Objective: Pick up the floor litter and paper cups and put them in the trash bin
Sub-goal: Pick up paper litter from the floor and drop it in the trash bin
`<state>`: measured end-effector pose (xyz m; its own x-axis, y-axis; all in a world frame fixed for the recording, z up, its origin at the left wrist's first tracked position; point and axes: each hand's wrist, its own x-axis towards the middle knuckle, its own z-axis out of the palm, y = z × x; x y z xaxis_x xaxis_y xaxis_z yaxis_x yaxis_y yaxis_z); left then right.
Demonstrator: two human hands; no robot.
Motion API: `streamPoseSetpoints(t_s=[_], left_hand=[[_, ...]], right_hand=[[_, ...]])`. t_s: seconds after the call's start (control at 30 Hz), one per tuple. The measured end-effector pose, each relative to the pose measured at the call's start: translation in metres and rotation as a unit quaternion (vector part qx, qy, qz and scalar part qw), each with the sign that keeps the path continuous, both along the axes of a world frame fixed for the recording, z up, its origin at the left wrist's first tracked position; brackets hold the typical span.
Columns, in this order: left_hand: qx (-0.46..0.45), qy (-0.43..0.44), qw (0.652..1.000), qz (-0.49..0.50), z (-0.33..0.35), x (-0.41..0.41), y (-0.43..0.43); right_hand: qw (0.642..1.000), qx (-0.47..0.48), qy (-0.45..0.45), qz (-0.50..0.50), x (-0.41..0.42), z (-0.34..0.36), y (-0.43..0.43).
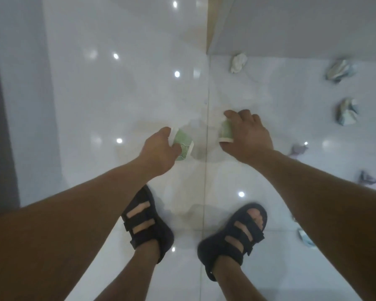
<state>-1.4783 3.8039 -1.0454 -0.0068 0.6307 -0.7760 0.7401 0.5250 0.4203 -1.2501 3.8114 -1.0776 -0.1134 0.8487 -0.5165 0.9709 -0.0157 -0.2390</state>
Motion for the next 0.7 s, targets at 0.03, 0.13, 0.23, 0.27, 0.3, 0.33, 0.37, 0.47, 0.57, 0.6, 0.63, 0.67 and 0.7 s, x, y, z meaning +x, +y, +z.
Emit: streamPoseSetpoints(t_s=[0.03,0.13,0.23,0.27,0.3,0.33,0.37,0.47,0.57,0.6,0.63,0.67,0.7], left_hand=[[0.007,-0.002,1.0,-0.002,0.016,-0.002,0.008],[0.031,-0.01,0.999,-0.009,0.076,-0.013,0.031],[0.047,-0.005,0.999,0.0,0.149,-0.034,0.042],[0.05,-0.001,0.999,0.007,0.175,-0.043,0.042],[0.052,0.002,0.999,0.014,0.201,-0.052,0.041],[0.054,0.004,0.998,0.021,0.227,-0.063,0.038],[0.061,0.004,0.998,0.029,0.253,-0.074,0.035],[0.087,0.012,0.993,0.075,0.33,-0.11,0.025],[0.103,0.034,0.985,0.133,0.398,-0.142,0.005],[0.103,0.041,0.982,0.15,0.419,-0.15,-0.006],[0.103,0.049,0.98,0.165,0.439,-0.156,-0.018],[0.103,0.058,0.976,0.183,0.459,-0.16,-0.032],[0.106,0.064,0.971,0.203,0.477,-0.162,-0.046]], right_hand=[[1.0,0.001,0.005,0.009,-0.007,0.019,0.003],[1.0,-0.011,0.014,0.016,-0.031,0.084,0.014],[0.999,-0.027,0.029,0.009,-0.056,0.16,0.024],[0.999,-0.033,0.034,0.013,-0.066,0.188,0.026],[0.998,-0.039,0.037,0.021,-0.076,0.215,0.028],[0.998,-0.045,0.038,0.031,-0.086,0.243,0.027],[0.997,-0.046,0.039,0.043,-0.097,0.27,0.027],[0.995,-0.043,0.044,0.081,-0.13,0.345,0.021],[0.991,-0.022,0.056,0.116,-0.16,0.412,0.015],[0.99,-0.016,0.061,0.128,-0.168,0.432,0.012],[0.988,-0.013,0.066,0.142,-0.176,0.452,0.008],[0.985,-0.013,0.07,0.157,-0.181,0.47,0.002],[0.982,-0.014,0.074,0.174,-0.186,0.488,-0.005]])
